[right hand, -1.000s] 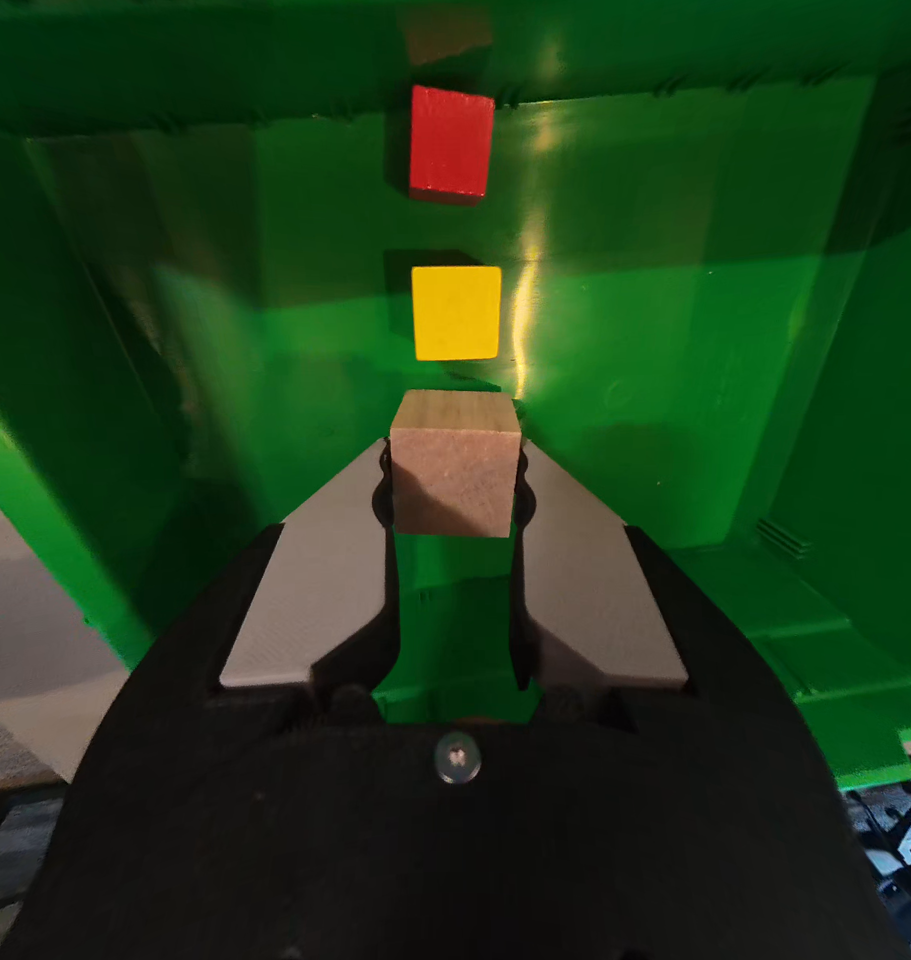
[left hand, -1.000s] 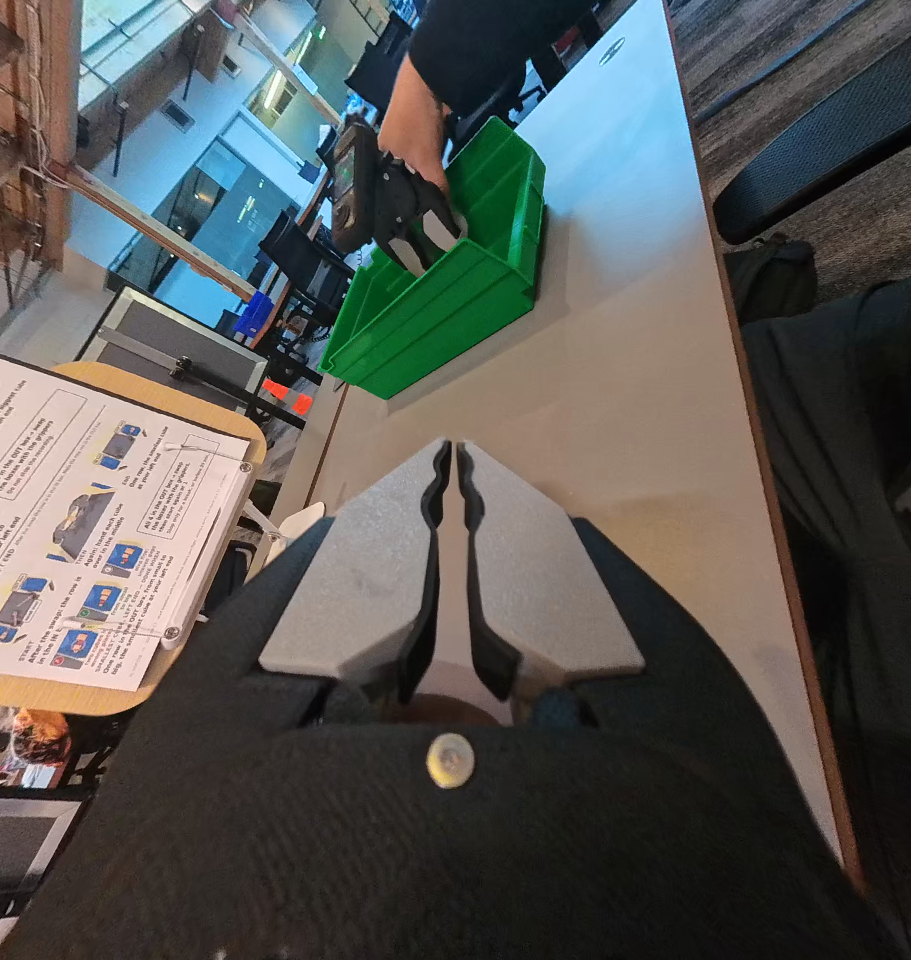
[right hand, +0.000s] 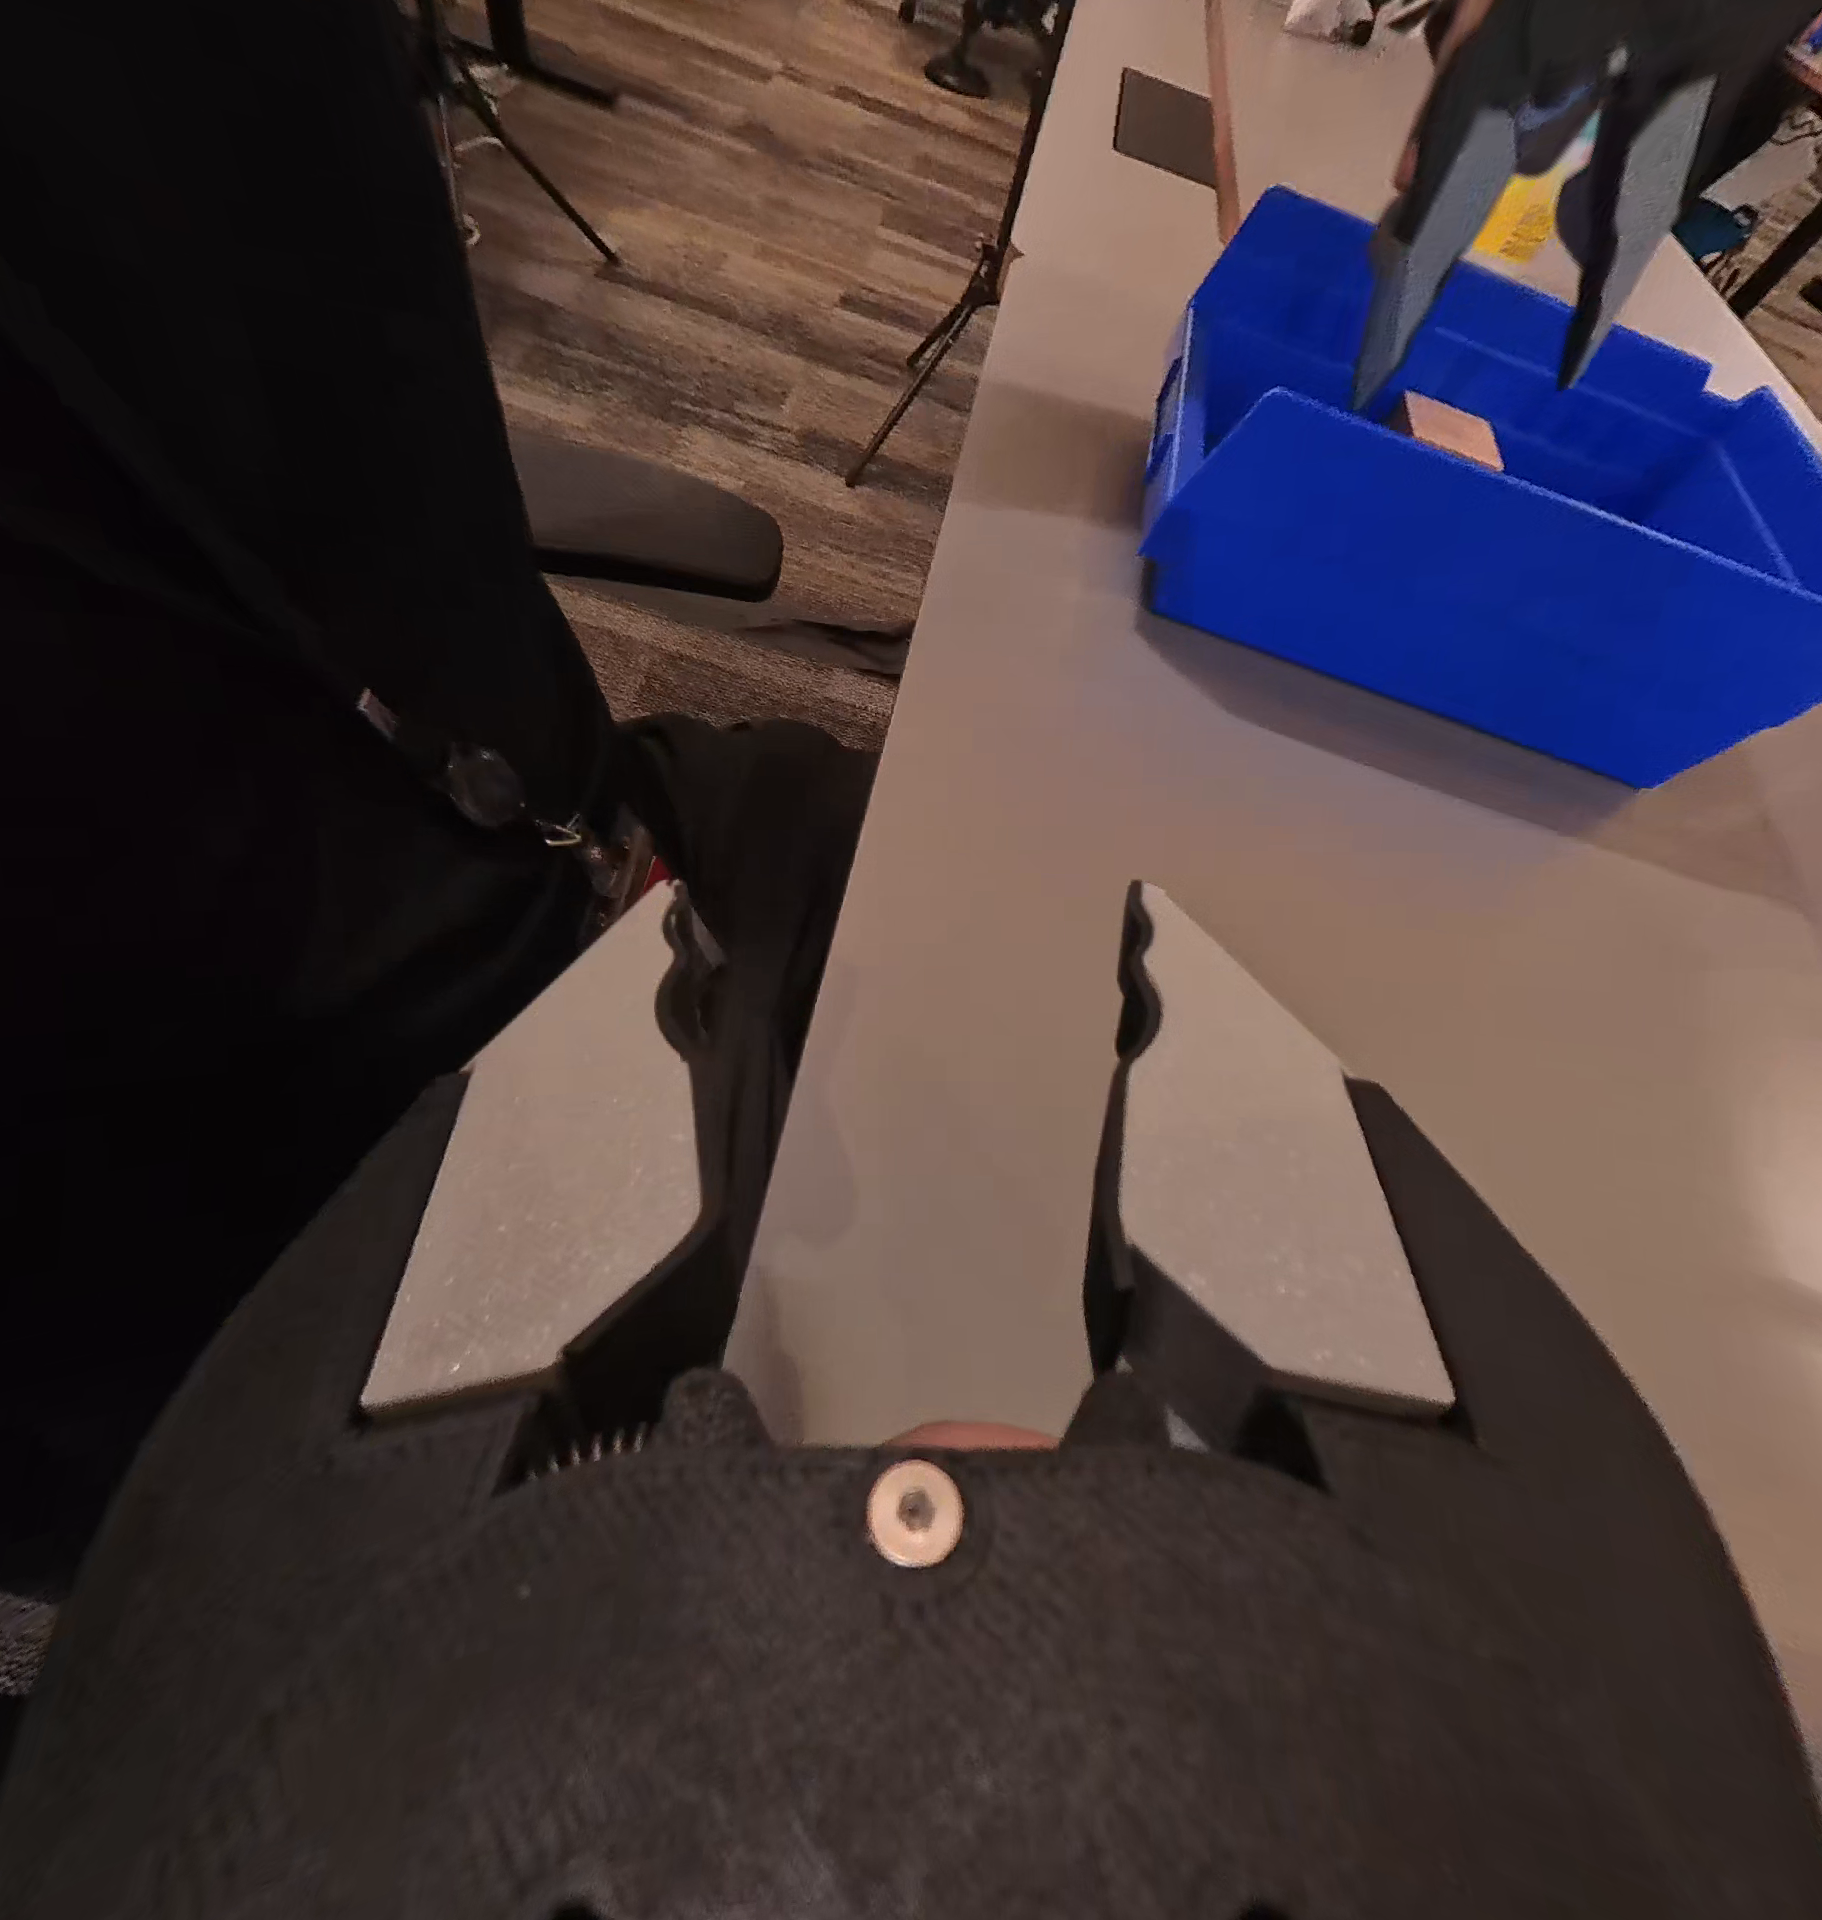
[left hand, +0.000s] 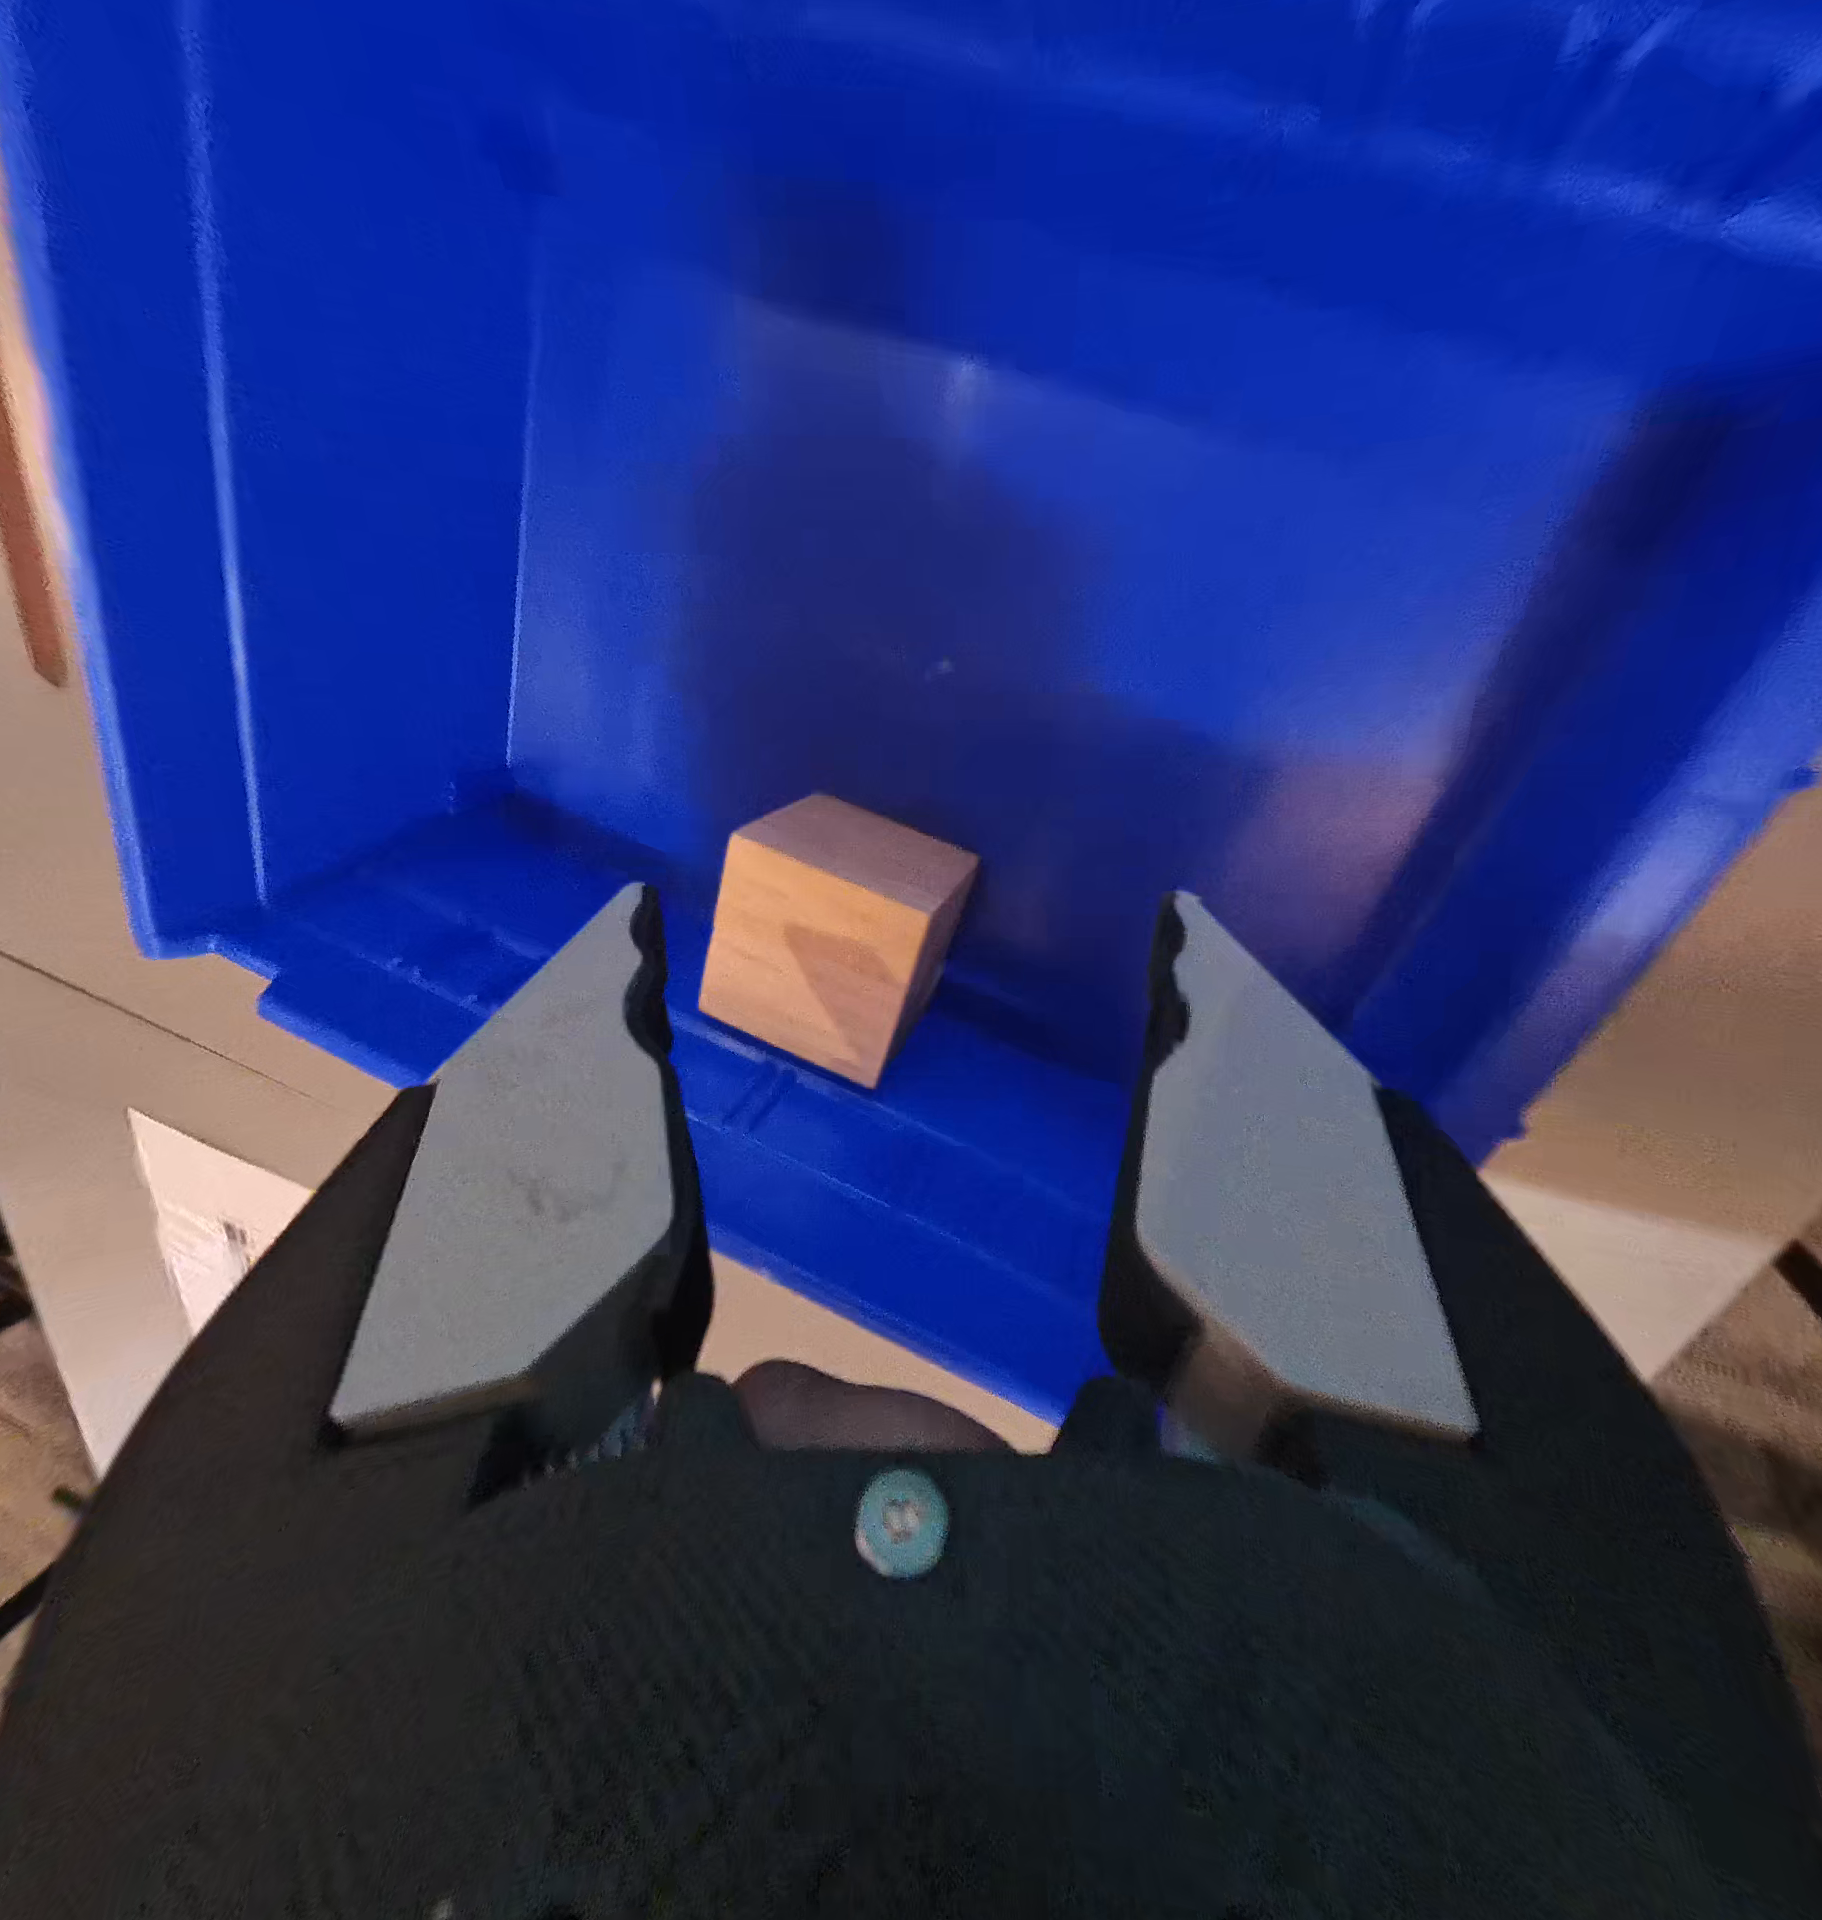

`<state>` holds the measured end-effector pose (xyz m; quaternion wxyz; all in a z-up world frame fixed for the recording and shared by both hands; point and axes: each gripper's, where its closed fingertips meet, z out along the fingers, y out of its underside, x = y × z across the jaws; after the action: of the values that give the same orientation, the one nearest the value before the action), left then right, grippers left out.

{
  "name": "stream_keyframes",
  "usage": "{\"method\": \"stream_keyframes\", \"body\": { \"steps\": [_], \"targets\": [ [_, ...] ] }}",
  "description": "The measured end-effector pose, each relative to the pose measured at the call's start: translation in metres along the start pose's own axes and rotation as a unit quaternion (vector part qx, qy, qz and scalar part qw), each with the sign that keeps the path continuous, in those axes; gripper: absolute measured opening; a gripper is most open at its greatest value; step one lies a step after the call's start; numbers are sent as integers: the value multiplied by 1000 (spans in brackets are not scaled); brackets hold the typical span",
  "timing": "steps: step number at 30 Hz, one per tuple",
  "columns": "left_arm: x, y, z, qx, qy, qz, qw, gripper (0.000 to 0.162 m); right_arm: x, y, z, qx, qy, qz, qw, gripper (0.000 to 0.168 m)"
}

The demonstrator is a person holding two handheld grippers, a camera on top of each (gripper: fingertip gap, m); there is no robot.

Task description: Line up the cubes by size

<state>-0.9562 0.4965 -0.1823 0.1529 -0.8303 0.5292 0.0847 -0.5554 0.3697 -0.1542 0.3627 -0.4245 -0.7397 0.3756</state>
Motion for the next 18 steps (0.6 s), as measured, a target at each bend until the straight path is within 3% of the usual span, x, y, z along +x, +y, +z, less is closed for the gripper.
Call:
{"method": "stream_keyframes", "body": {
  "steps": [12, 18],
  "targets": [
    [-21, 42, 63, -159, 1, 133, 978, 66, 13, 16, -31, 43, 17, 67, 997, 76],
    [-10, 24, 56, -107, 32, 94, 989, 64, 15, 17, -28, 67, 18, 90, 994, 73]
  ]
}}
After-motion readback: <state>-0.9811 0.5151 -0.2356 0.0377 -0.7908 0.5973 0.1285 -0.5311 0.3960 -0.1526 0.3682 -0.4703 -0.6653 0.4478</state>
